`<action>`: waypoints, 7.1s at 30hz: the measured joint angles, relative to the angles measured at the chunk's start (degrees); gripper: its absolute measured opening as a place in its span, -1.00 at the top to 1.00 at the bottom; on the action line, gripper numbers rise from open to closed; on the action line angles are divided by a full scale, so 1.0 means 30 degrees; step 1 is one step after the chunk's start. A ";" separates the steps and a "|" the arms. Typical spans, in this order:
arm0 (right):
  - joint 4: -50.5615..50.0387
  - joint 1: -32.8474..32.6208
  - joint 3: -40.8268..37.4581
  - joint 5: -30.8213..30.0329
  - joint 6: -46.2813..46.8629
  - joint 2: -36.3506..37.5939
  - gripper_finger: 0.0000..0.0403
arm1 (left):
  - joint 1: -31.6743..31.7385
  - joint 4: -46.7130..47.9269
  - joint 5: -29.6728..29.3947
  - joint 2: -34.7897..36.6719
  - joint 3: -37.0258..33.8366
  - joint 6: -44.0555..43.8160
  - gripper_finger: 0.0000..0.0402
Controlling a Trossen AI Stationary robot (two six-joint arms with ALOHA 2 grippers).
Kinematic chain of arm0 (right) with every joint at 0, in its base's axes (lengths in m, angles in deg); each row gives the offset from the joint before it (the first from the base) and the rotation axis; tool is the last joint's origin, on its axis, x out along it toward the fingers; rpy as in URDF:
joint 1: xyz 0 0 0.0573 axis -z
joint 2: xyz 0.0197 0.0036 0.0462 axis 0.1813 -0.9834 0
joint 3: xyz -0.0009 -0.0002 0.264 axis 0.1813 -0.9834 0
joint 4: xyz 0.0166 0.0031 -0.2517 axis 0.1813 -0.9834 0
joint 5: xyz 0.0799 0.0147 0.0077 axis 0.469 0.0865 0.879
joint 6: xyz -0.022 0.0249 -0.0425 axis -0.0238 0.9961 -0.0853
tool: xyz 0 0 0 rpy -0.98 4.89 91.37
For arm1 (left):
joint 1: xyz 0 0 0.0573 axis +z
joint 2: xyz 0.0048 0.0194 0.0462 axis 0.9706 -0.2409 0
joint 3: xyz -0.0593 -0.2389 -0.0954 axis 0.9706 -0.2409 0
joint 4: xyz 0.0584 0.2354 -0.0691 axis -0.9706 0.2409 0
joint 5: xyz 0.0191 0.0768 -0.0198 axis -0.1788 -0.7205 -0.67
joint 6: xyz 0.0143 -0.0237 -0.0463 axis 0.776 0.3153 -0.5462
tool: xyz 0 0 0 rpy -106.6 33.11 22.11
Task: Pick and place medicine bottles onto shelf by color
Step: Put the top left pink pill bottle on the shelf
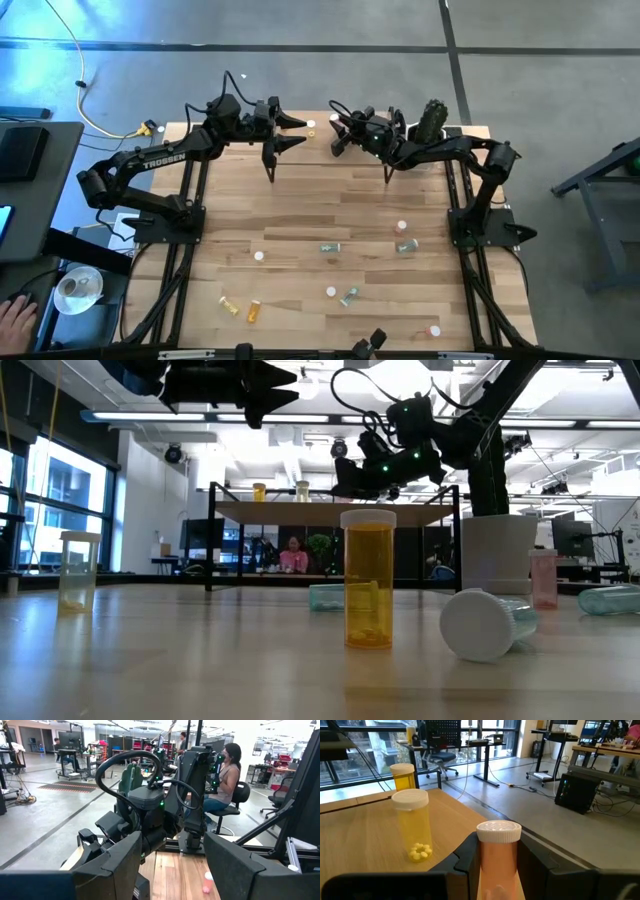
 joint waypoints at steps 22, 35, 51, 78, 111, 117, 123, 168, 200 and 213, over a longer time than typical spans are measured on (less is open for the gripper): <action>-0.0174 -0.0007 -0.0022 -0.0013 -0.0146 -0.0029 0.27 | -0.0004 0.0000 0.0000 0.0000 -0.0007 0.0000 -0.02; -0.0983 -0.0131 -0.0022 -0.0188 0.0414 0.0832 0.27 | 0.0003 0.0000 -0.0001 0.0000 -0.0007 0.0000 -0.02; -1.8550 0.0346 0.9447 0.0608 -0.1156 0.2527 0.27 | 0.1296 0.2270 0.0051 0.0536 -0.0022 -0.0146 -0.02; -2.9700 0.1947 2.1152 0.2069 -0.2744 -0.2150 0.05 | 0.2414 0.6025 -0.0049 0.2776 -0.0015 0.1005 -0.02; -3.2539 0.2390 2.1177 0.4803 -0.2068 -0.6003 0.05 | 0.2414 0.6441 -0.0998 0.2761 -0.0007 0.1650 -0.02; -3.2696 0.2390 2.1173 0.4803 -0.2005 -0.6003 0.05 | 0.2414 0.6441 -0.0998 0.2761 -0.0007 0.1683 -0.02; -3.3025 0.2382 2.1172 0.4694 -0.1655 -0.6274 0.11 | 0.2407 0.6441 -0.0991 0.2756 -0.0007 0.1683 -0.02; -3.1752 0.2585 2.1172 0.8215 -0.4021 -0.2119 0.59 | 0.2125 0.6297 -0.1003 0.2754 -0.0486 0.2715 -0.02; -2.3197 -0.1134 2.1172 1.7516 -0.2998 -0.0408 0.59 | -0.3131 -1.2381 -0.4452 -0.1138 -0.3706 0.0131 -0.02; -2.2799 -0.1969 2.1172 1.7393 -0.3499 -0.0423 0.59 | -0.4268 -1.2378 -0.5442 -0.1406 -0.2484 0.1009 -0.02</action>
